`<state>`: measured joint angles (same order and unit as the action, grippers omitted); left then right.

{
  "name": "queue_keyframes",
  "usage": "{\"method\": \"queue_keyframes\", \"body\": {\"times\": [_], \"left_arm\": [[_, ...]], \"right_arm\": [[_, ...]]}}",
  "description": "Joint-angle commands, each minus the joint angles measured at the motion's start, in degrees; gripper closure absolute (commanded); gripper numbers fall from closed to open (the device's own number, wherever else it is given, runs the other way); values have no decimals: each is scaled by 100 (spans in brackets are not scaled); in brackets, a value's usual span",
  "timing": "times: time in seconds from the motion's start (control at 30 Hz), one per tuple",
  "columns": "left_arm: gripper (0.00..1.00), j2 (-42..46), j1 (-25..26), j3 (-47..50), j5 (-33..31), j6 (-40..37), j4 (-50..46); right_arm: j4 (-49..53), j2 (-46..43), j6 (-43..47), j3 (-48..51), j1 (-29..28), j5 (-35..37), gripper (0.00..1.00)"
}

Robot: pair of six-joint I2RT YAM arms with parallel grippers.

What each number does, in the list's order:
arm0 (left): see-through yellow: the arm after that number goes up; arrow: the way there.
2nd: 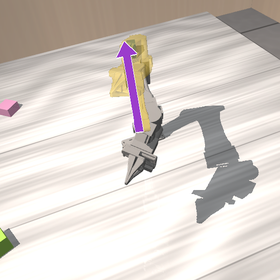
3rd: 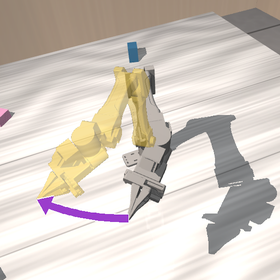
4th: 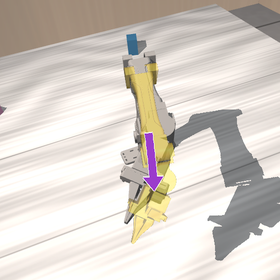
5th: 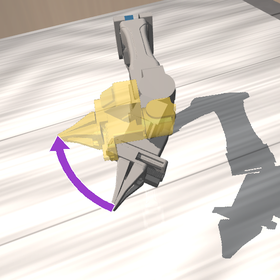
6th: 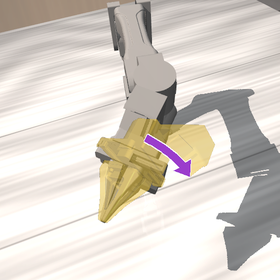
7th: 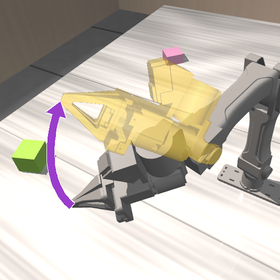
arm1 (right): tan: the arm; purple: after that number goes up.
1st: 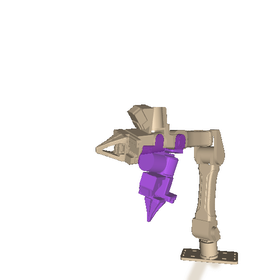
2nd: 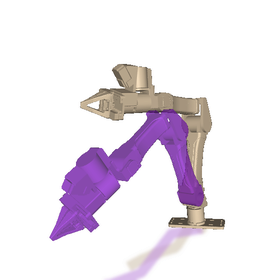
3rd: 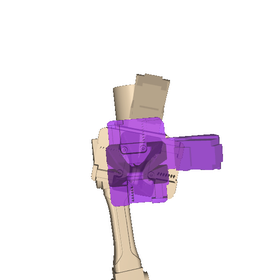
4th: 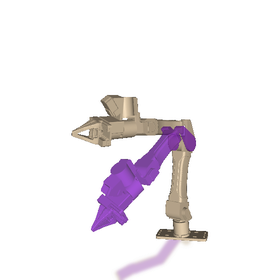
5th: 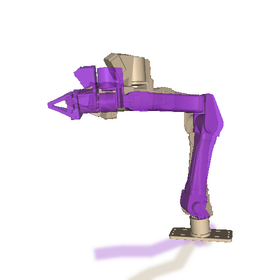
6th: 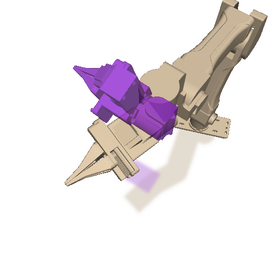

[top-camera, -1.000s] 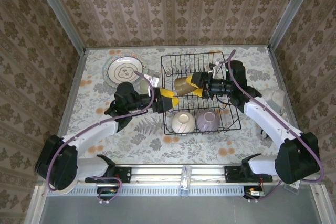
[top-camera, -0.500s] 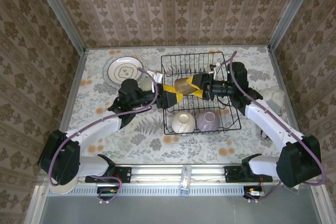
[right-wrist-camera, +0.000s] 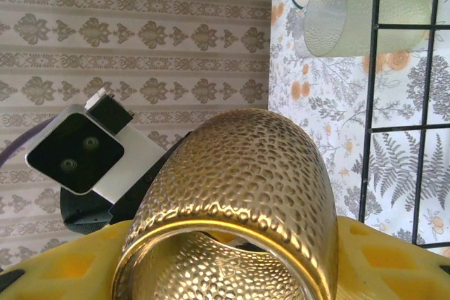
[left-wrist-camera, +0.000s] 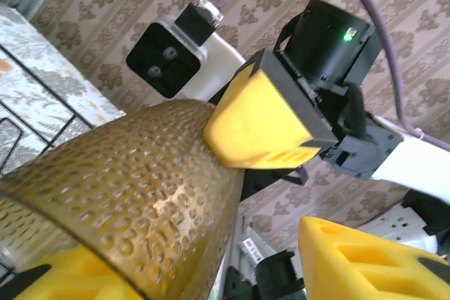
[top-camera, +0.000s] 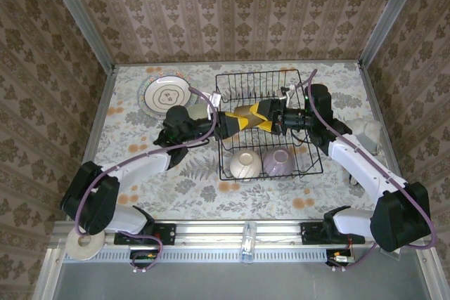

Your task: Unload the mixed dishes from the dish rack

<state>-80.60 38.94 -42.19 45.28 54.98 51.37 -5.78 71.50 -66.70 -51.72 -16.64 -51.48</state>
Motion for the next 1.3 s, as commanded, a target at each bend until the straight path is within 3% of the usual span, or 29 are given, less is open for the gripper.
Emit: {"method": "queue_keyframes", "body": {"times": [0.0, 0.23, 0.43, 0.67, 1.0, 1.1, 1.2, 1.27], "left_arm": [[66, -76, 22, -105, 92, 475, 844], [100, -193, 47, -166, 128, 513, 722], [100, 45, 113, -209, -30, 50, -104], [100, 927, 316, -539, -796, -1336, -2686], [100, 2380, 514, -547, -2291, -2135, -5341], [100, 2771, 532, -472, -2859, -2148, -6208], [100, 2870, 548, -458, -3068, -2143, -6881], [100, 2933, 569, -424, -3215, -2143, -7254]], "right_arm": [[-334, -31, -167, 87, 38, -177, 53], [-406, -182, -261, 68, 22, -195, 52], [-206, -443, -161, 76, 28, -153, 41], [338, -851, 73, 152, 38, 123, 0], [346, -1768, -148, 385, 21, 206, 0], [82, -1928, -600, 720, 53, 164, 0], [-642, -1898, -1233, 1075, 47, 51, 0], [-281, -1924, -1057, 994, 48, 59, 0]]}}
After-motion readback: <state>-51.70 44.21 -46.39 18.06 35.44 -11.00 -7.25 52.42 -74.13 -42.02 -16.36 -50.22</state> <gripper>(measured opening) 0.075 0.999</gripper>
